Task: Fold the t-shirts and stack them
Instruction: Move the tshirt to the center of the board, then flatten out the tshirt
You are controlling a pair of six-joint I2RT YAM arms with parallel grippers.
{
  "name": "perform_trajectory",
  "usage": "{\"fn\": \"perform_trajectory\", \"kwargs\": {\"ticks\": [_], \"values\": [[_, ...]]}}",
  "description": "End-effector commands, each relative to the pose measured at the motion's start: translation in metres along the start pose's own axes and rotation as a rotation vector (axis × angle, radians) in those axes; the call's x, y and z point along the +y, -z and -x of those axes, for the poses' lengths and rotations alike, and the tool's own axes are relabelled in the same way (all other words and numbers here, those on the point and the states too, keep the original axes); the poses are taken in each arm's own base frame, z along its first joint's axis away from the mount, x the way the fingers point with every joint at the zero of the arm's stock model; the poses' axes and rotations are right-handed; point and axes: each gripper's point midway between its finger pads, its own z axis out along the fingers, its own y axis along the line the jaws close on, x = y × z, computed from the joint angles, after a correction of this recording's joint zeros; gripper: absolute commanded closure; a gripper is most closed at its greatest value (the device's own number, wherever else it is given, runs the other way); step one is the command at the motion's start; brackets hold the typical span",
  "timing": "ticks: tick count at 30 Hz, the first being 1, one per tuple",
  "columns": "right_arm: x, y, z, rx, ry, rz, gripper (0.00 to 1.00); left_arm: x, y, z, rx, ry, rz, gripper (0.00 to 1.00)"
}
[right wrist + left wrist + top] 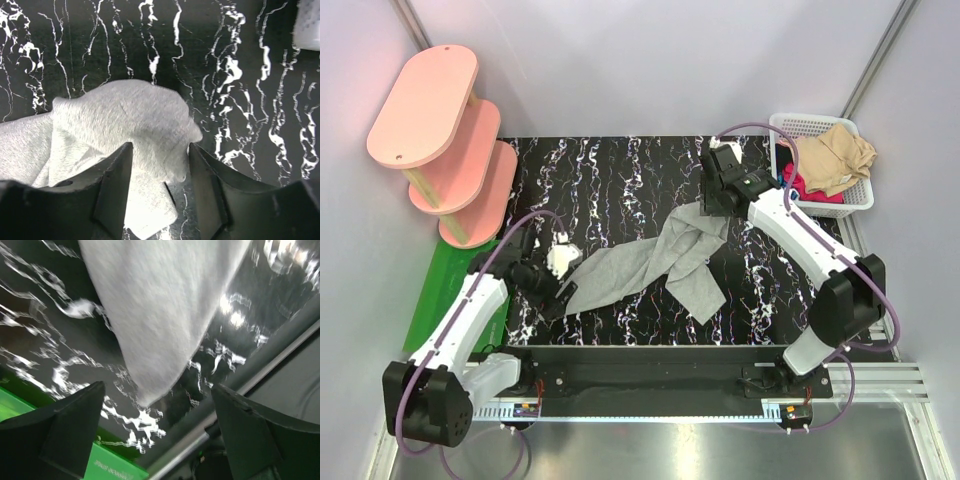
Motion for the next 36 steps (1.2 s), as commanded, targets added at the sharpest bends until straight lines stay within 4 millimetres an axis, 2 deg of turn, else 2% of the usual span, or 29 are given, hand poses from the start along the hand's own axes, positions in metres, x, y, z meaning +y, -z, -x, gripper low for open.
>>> {"fn": "perform_trajectory", "kwargs": {"ticks": [1,5,7,11,12,15,19,24,26,29,31,36], "values": [[0.016,-0.004,0.015,-0.038,-0.046,0.055,0.42,0.015,0.004,-0.010,0.052,-0.079,0.091,0.04],[0.017,-0.009,0.011,-0.023,-0.048,0.063,0.41,0.020,-0.004,-0.019,0.092,-0.107,0.103,0.05],[0.015,-0.012,0.010,-0.019,-0.055,0.056,0.37,0.027,-0.008,-0.019,0.103,-0.112,0.125,0.07],[0.008,-0.020,0.001,0.005,-0.069,0.046,0.37,0.035,-0.024,-0.020,0.137,-0.109,0.114,0.21],[0.007,-0.021,-0.001,0.008,-0.072,0.047,0.37,0.036,-0.030,-0.021,0.156,-0.105,0.102,0.28],[0.008,-0.021,-0.004,0.015,-0.076,0.057,0.37,0.040,-0.042,-0.022,0.198,-0.081,0.074,0.32],[0.006,-0.019,-0.004,0.008,-0.072,0.057,0.37,0.037,-0.047,-0.021,0.221,-0.076,0.050,0.34],[0.004,-0.017,-0.002,0.003,-0.059,0.062,0.37,0.032,-0.033,-0.018,0.199,-0.104,0.072,0.34],[0.005,-0.019,-0.003,0.009,-0.056,0.061,0.37,0.032,-0.019,-0.008,0.148,-0.129,0.102,0.32],[0.005,-0.023,-0.006,0.018,-0.061,0.058,0.37,0.019,-0.005,0.000,0.098,-0.146,0.069,0.29],[0.006,-0.024,-0.009,0.026,-0.062,0.063,0.37,0.010,-0.003,-0.003,0.107,-0.158,0.037,0.28],[0.010,-0.030,-0.013,0.044,-0.070,0.073,0.38,0.005,-0.011,-0.022,0.189,-0.158,-0.003,0.27]]}}
